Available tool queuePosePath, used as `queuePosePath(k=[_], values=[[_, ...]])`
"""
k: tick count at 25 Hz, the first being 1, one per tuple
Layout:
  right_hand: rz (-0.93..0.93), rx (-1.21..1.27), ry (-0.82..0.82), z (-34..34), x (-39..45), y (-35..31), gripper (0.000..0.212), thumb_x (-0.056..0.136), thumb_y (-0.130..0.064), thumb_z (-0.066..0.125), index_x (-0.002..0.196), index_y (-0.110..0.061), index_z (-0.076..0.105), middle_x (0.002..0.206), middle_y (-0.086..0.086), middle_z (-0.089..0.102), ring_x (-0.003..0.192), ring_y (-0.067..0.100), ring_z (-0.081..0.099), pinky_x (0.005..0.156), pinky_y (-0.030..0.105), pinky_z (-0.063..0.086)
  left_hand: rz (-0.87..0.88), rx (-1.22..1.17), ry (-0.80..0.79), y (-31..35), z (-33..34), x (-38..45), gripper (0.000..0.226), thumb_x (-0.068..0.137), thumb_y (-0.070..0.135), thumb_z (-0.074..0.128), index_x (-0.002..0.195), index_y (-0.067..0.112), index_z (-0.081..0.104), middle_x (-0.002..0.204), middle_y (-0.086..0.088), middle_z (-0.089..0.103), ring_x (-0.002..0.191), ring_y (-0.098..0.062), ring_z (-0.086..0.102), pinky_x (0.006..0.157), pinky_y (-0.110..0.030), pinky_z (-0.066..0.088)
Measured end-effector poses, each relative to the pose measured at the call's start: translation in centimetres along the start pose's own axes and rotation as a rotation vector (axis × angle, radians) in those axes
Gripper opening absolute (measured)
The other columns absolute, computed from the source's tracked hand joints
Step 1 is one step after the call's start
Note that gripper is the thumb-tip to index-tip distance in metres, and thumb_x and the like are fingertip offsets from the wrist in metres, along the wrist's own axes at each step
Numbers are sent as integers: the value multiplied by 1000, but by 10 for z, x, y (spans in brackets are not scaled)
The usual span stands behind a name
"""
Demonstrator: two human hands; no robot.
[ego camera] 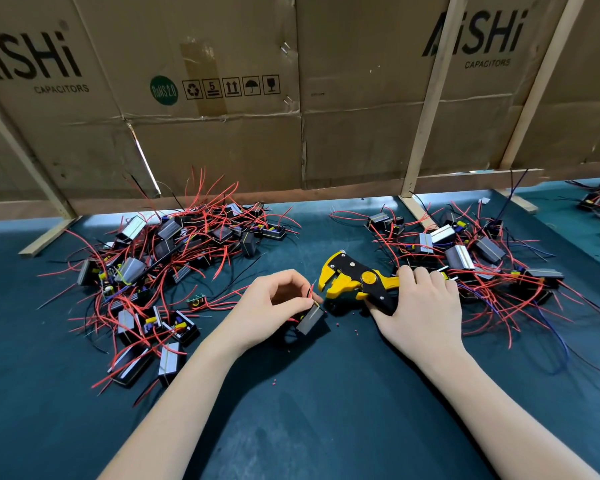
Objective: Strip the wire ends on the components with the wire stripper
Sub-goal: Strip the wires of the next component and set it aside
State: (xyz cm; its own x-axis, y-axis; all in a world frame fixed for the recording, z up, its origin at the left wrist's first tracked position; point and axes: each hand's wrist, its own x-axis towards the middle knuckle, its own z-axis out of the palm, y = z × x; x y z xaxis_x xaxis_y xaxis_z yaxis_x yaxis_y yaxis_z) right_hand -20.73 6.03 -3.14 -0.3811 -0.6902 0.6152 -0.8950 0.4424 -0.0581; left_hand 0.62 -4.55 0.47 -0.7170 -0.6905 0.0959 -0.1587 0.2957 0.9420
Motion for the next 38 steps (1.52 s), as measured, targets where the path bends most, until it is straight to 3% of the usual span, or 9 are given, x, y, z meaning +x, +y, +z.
queuePosePath(k=[4, 14, 26, 29, 32, 36, 38], values=[[-11, 12, 28, -1, 0, -2, 58, 60, -50, 83, 83, -3, 58, 74, 13, 58, 72, 36, 56, 68, 42, 42, 29, -20, -14, -1, 4, -2, 9, 92, 13, 67, 86, 8, 62, 92, -8, 76, 85, -12, 68, 78, -23, 54], [-49, 45, 77, -6, 1, -3, 59, 57, -51, 84, 82, -5, 56, 71, 8, 55, 68, 33, 55, 68, 40, 39, -21, -57, 90, -1, 6, -2, 7, 86, 16, 73, 81, 12, 74, 85, -6, 77, 81, -18, 70, 74, -23, 55], [-7, 64, -61, -13, 1, -6, 44, 65, -47, 79, 73, -10, 57, 67, 5, 61, 67, 31, 62, 70, 39, 37, -30, -146, 151, -3, 7, -1, 6, 82, 12, 76, 77, 10, 77, 83, -13, 75, 72, -12, 66, 74, -19, 54], [-3, 50, -106, -13, 1, -6, 44, 68, -52, 75, 73, -12, 56, 68, 4, 63, 70, 30, 64, 73, 39, 37, -33, -117, 148, -3, 8, -2, 7, 84, 11, 74, 77, 12, 77, 82, -14, 75, 72, -14, 67, 76, -24, 55], [1, 49, -114, -14, 2, -4, 45, 69, -54, 74, 73, -13, 56, 67, 3, 62, 69, 30, 63, 72, 38, 35, -27, -99, 209, -1, 10, -2, 10, 85, 11, 73, 75, 14, 76, 73, -6, 73, 68, -12, 67, 65, -18, 51], [9, 55, -112, -14, 3, -2, 45, 68, -54, 75, 72, -13, 55, 66, 3, 61, 68, 30, 63, 69, 37, 32, 21, 30, 228, 0, 9, -3, 6, 82, 17, 77, 77, 17, 76, 75, -1, 75, 72, -18, 71, 71, -24, 54], [7, 57, -112, -13, 2, -2, 45, 69, -54, 74, 71, -14, 53, 65, 3, 61, 68, 30, 63, 69, 37, 31, 42, 115, 214, 1, 12, -4, 6, 79, 21, 81, 76, 21, 76, 73, 6, 74, 65, -9, 67, 63, -18, 51]])
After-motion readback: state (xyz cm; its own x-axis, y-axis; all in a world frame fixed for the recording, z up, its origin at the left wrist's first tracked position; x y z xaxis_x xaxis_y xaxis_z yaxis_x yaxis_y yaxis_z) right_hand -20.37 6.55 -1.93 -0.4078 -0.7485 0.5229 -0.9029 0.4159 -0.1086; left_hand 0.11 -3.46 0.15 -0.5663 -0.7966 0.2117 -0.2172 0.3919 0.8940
